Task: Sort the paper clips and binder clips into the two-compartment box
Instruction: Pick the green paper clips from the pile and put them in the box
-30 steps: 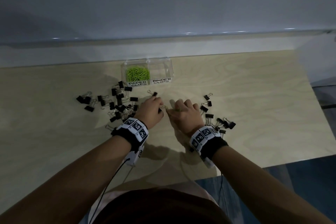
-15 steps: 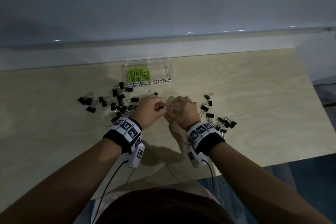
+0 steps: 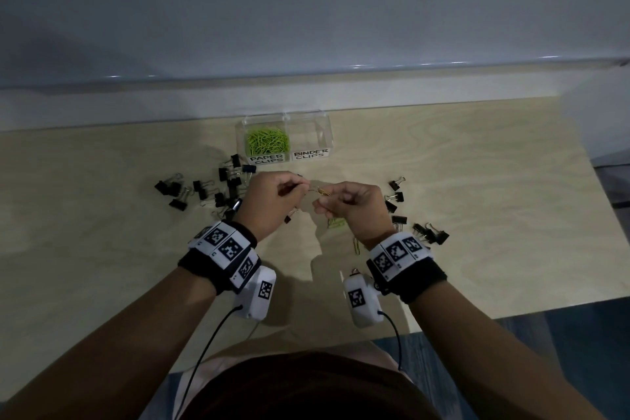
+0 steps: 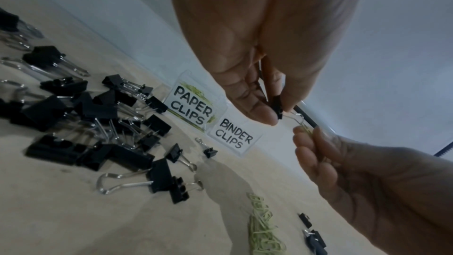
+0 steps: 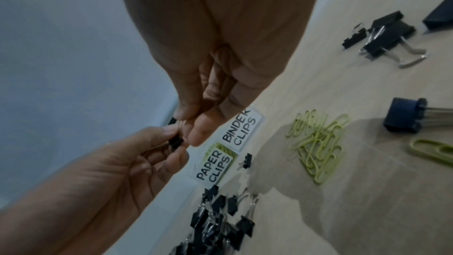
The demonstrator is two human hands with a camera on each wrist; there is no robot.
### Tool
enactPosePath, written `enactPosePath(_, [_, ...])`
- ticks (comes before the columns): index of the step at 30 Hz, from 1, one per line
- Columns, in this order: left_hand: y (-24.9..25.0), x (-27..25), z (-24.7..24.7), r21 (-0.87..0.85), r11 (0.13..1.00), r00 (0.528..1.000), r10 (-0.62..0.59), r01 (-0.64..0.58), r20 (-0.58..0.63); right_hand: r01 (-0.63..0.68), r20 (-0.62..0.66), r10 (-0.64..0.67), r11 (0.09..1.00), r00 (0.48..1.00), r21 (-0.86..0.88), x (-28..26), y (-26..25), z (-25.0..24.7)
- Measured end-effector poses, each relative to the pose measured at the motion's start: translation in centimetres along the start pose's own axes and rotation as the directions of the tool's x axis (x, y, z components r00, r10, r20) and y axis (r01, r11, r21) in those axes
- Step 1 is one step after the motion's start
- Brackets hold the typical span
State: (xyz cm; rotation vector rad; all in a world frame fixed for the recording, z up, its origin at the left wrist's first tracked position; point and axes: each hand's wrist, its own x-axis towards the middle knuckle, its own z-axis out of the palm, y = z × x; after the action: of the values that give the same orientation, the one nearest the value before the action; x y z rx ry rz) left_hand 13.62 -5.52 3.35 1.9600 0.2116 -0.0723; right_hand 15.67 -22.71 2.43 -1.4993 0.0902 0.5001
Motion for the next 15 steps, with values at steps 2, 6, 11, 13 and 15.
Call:
enactPosePath(2, [0.16,0.01,0.0,0.01,1.0,1.0,0.009,-0.009,-0.009,-0.016,0.04,0.014,0.999,0.999,0.049,-0.42,-0.26,-0.23])
enactPosePath(6, [0.42,-0.07,0.07,0.03,0.998,0.998,0.047,-0.046,-0.038,-0.018,0.088,0.01,0.996,0.996,0.089,-0.84,-0.61,-0.4])
enactPosePath(11, [0.74,-0.32,0.05,0.139,0.981,0.99,0.14,-0.135,-0.033,-0.014,-0.001,0.014,0.996,1.0,0.086,-0.47,-0.83,-0.22])
enactPosePath(13, [0.68,-0.42,-0.02,0.174,0.972,0.985,0.168,-0.158,-0.043,-0.012,-0.016,0.012,1.0,1.0,0.007,-0.33,-0.88,0.13])
enactPosePath(15, [0.43,-0.44,-0.12,0.192,0.968,0.983,0.176,-0.162,-0.056,-0.021,-0.001,0.021,0.998,1.0,-0.056,-0.26,-0.88,0.6])
